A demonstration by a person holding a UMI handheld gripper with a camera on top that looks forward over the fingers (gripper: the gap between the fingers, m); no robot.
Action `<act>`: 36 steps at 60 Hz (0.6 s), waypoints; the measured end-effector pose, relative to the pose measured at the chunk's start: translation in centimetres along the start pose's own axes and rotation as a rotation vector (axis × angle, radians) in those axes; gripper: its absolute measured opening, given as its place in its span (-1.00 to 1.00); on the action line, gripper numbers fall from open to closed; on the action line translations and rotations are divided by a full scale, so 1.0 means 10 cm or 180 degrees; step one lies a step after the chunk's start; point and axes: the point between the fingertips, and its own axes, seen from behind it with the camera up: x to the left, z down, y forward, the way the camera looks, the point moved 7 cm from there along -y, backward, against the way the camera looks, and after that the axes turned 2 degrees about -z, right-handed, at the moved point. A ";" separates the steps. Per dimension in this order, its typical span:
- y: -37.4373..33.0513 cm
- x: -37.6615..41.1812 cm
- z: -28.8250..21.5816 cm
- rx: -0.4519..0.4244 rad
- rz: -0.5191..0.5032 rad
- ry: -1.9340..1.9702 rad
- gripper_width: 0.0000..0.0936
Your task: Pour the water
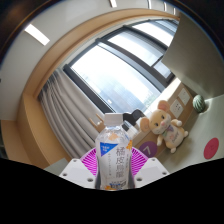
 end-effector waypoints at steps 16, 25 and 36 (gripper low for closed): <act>-0.20 -0.69 -0.81 -0.0115 0.0877 -0.2092 -0.19; -0.27 -1.45 -0.91 0.0069 0.1406 -0.2528 -0.19; -0.27 -2.16 -0.72 0.0295 0.1689 -0.2664 -0.19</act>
